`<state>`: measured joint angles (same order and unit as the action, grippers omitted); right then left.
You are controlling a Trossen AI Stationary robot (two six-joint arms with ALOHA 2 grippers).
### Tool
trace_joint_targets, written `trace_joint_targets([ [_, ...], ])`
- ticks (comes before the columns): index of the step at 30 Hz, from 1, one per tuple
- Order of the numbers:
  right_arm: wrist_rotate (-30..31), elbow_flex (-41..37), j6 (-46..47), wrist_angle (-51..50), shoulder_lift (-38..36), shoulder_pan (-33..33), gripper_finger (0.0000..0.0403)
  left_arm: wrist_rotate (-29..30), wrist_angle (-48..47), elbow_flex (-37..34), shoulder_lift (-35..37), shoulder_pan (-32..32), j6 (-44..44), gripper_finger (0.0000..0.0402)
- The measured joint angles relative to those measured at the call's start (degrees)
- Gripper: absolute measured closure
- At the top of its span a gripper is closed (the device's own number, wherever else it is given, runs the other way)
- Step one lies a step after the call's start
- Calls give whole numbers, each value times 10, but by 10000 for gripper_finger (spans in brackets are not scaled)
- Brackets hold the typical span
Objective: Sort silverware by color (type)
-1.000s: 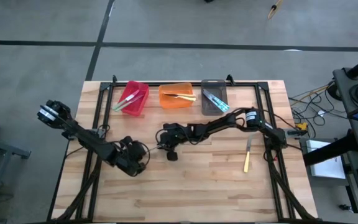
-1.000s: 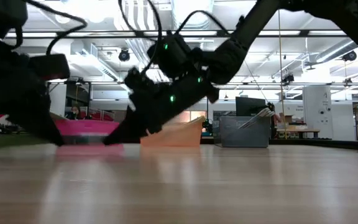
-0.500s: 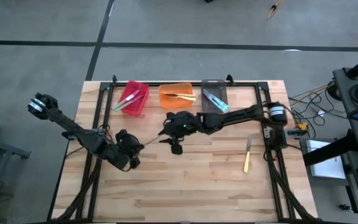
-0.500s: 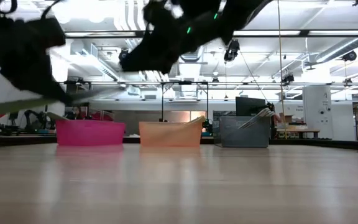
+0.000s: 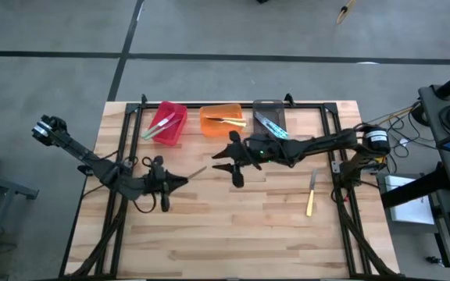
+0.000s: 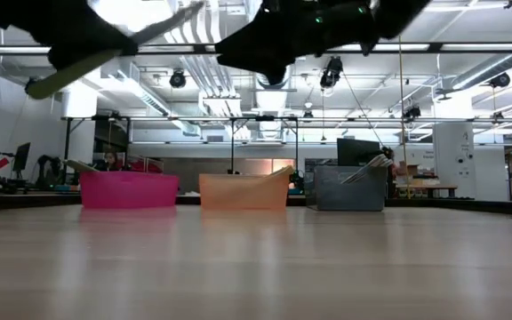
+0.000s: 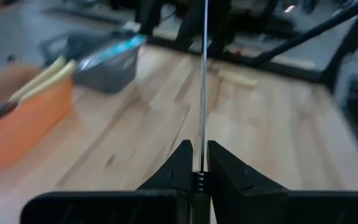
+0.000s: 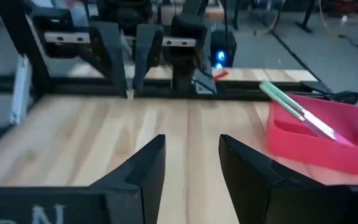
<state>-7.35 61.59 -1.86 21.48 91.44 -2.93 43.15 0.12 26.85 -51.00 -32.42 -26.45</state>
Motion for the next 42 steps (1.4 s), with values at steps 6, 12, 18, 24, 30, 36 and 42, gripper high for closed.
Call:
trace_joint_targets([
  [6, -2, -84, 95, 239, 36, 3, 257, -1, 80, 0, -14, 0, 61, 389],
  [12, -16, -71, 123, 356, 99, 19, 259, 17, 139, 0, -48, 9, 67, 389],
  [18, -63, -11, 125, 366, 136, 23, 252, 26, 176, 0, -88, 20, 61, 389],
  [24, -92, 17, 119, 357, 144, 23, 263, 29, 196, 0, -105, 22, 62, 388],
  [30, -94, 19, 118, 358, 143, 23, 311, 29, 200, 0, -107, 22, 63, 388],
  [36, -91, 18, 120, 358, 143, 23, 388, 29, 200, 0, -107, 23, 65, 387],
  [42, -89, 18, 133, 357, 143, 22, 394, 42, 200, 0, -107, 23, 65, 374],
])
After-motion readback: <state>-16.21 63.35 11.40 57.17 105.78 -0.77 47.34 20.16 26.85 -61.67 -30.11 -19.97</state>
